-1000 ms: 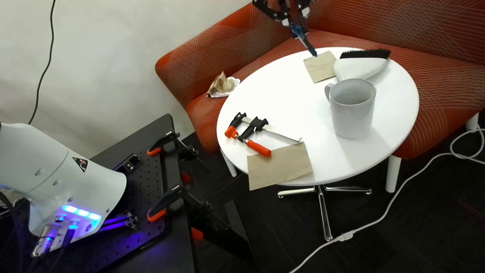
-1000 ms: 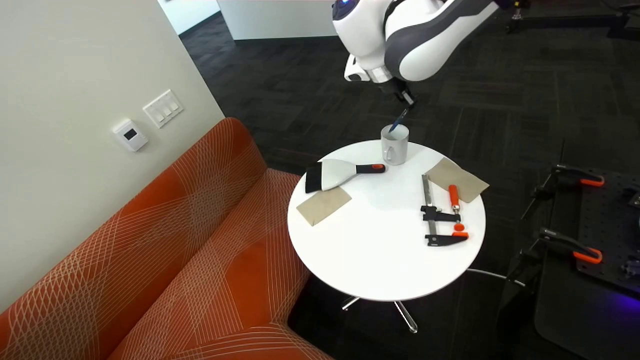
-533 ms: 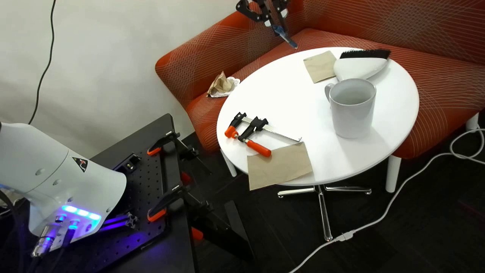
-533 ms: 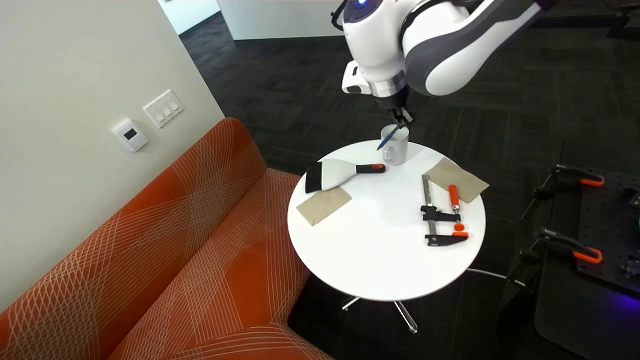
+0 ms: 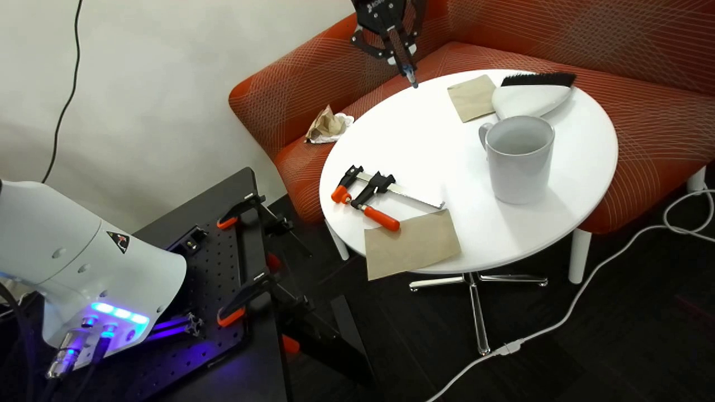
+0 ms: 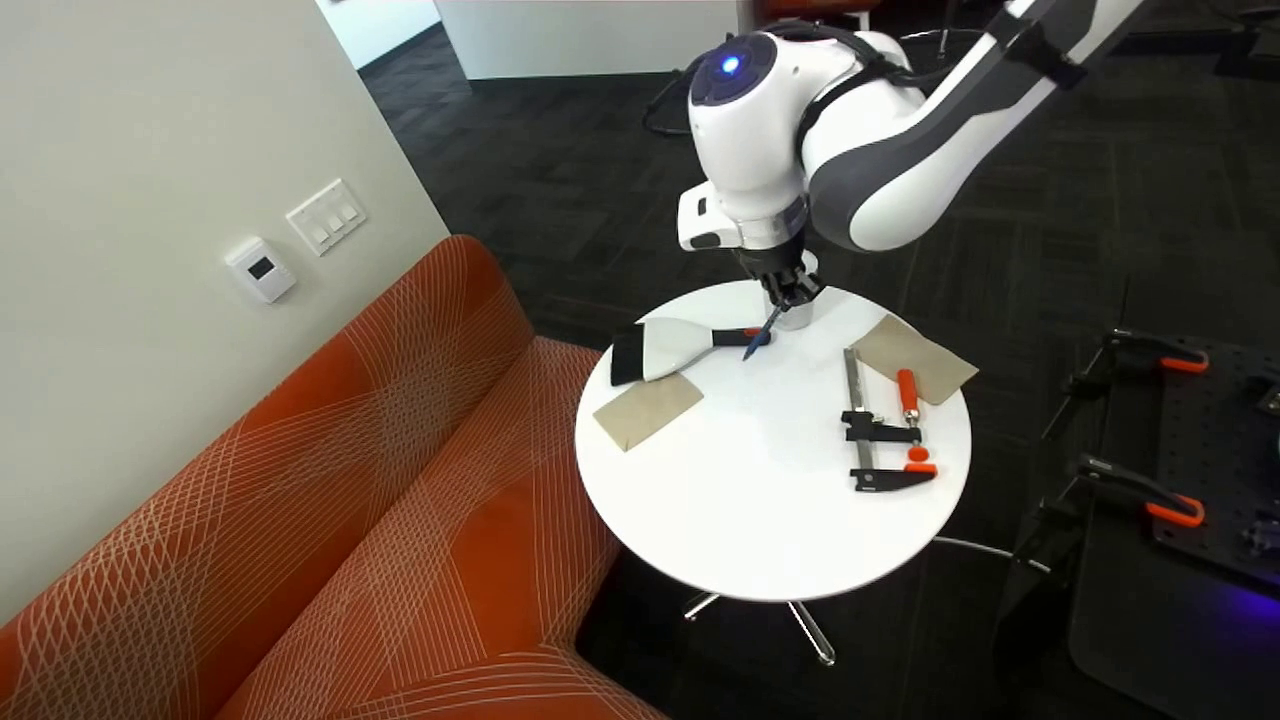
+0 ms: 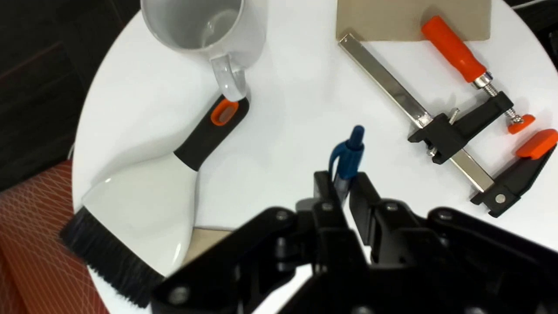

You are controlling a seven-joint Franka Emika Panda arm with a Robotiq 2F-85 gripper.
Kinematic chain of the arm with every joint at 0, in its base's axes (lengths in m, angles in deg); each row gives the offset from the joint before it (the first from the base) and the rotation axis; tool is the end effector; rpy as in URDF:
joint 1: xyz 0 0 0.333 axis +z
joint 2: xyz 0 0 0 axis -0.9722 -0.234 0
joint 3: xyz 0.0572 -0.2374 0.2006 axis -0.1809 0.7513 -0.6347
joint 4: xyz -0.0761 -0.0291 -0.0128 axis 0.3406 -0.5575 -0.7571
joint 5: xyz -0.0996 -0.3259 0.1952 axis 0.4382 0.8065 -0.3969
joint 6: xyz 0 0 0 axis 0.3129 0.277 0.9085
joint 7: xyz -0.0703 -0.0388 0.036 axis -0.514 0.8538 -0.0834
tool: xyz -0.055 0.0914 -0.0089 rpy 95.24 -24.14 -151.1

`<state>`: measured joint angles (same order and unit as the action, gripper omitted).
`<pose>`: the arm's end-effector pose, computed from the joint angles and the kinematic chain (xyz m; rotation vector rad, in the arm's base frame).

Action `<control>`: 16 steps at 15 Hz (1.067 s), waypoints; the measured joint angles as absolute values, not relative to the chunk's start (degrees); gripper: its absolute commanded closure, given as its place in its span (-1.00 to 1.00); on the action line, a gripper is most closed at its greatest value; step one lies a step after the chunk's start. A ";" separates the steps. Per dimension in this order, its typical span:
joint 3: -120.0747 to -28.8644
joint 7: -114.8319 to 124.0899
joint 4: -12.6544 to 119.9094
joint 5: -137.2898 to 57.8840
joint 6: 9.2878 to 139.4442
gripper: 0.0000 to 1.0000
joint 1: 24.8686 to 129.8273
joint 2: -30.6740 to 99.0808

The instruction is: Remove the pen from the mug cup and place it on the table

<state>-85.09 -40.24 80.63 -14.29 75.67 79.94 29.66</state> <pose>0.5706 0.0959 0.2435 2.3359 1.6755 -0.2038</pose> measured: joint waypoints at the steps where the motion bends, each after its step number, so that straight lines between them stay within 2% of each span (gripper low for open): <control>1: -85.09 -42.68 80.40 -14.53 77.25 0.93 79.81 28.46; 5: -85.09 -52.02 77.92 -14.88 81.81 0.93 78.99 22.86; 15: -88.75 -74.17 66.06 -24.59 80.91 0.93 77.19 9.27; 16: -88.88 -75.28 64.99 -25.15 80.43 0.20 77.18 8.22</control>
